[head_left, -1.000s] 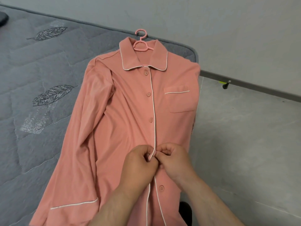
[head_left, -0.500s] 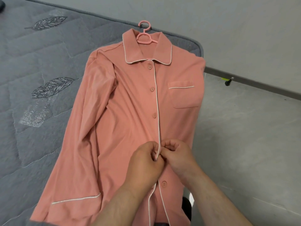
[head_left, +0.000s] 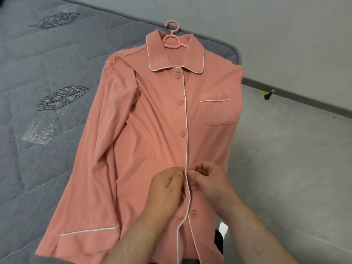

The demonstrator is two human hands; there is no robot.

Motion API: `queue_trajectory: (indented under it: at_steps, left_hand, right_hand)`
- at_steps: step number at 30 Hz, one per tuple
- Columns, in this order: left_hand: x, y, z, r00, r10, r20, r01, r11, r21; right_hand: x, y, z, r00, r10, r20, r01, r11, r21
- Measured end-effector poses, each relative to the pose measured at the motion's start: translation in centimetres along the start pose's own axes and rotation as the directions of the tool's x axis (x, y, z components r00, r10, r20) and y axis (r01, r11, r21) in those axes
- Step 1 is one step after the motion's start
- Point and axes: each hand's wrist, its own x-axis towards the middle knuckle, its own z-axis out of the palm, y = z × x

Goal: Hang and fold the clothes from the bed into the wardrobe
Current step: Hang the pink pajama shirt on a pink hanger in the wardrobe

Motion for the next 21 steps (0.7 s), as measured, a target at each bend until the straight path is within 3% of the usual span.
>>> queue_trajectory:
  at_steps: [8, 21]
  left_hand:
    - [0.6, 0.1, 1.3, 0.984, -0.148, -0.101, 0.125, 0.971, -0.205]
    - [0.9, -0.6, 1.4, 0.988, -0.105, -0.117, 0.080, 0.977, -0.197]
  right_hand:
    - [0.3, 0.4, -0.2, 0.998, 0.048, 0.049, -0.049, 0.999, 0.016]
    - [0.7, 0.3, -0.6, 0.996, 0.055, 0.074, -0.062, 0.994, 0.088]
